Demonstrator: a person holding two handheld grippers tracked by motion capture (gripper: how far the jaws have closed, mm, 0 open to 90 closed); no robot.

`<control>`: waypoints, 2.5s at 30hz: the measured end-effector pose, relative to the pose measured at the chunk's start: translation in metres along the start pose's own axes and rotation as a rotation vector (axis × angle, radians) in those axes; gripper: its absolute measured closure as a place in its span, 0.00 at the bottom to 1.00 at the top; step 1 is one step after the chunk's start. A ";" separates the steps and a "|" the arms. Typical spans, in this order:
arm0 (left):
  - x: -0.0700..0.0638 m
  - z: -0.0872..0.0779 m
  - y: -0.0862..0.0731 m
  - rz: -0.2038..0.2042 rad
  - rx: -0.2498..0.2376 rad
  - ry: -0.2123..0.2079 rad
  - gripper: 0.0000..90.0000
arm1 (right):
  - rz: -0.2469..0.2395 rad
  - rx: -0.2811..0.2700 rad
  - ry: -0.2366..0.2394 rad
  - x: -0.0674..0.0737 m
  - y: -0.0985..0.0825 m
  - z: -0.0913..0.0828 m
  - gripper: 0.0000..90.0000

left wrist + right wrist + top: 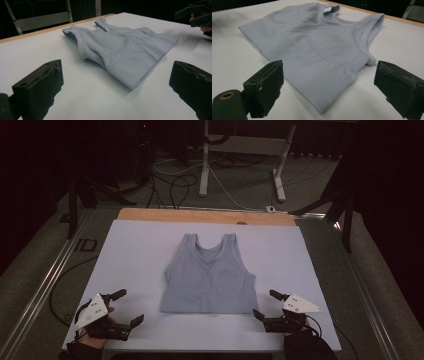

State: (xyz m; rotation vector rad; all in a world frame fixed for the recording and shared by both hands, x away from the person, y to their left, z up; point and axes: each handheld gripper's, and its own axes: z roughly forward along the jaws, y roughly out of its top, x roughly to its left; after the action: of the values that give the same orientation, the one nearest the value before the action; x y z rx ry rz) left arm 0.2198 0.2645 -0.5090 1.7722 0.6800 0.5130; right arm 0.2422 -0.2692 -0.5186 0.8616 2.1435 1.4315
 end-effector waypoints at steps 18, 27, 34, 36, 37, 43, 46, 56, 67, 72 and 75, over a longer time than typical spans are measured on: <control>0.001 0.000 -0.001 -0.003 0.013 -0.008 0.00 | -0.010 0.020 0.036 0.004 0.001 0.004 0.10; 0.000 0.002 0.000 -0.001 0.020 -0.015 0.00 | -0.014 0.022 0.034 0.005 0.002 0.004 0.10; -0.001 0.002 0.005 -0.005 0.022 -0.023 0.00 | -0.011 0.015 0.039 0.009 0.007 0.002 0.10; -0.002 0.003 0.008 -0.010 0.019 -0.030 0.00 | -0.007 0.010 0.052 0.011 0.010 0.002 0.10; -0.002 0.004 0.010 -0.013 0.020 -0.038 0.00 | -0.011 0.007 0.049 0.011 0.012 0.002 0.10; -0.004 0.003 0.027 -0.001 0.019 -0.068 0.00 | 0.003 -0.020 0.075 0.012 0.028 -0.002 0.10; -0.004 0.004 0.035 0.013 0.021 -0.068 0.00 | -0.007 -0.015 0.077 0.010 0.038 -0.002 0.10; 0.001 0.007 0.057 0.024 0.035 -0.071 0.00 | -0.039 -0.048 0.077 0.004 0.070 -0.002 0.10; 0.001 0.020 0.069 0.034 0.074 -0.081 0.00 | -0.083 -0.063 0.085 0.003 0.092 0.012 0.10; 0.001 0.025 0.073 0.031 0.081 -0.088 0.00 | -0.099 -0.076 0.088 0.002 0.101 0.020 0.10; 0.001 0.028 0.077 0.034 0.091 -0.079 0.00 | -0.106 -0.084 0.088 0.002 0.107 0.026 0.10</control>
State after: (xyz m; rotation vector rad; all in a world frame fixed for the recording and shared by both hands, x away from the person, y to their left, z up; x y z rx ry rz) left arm 0.2528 0.2286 -0.4437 1.8822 0.6275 0.4378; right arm 0.2850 -0.2210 -0.4294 0.6555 2.1413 1.5197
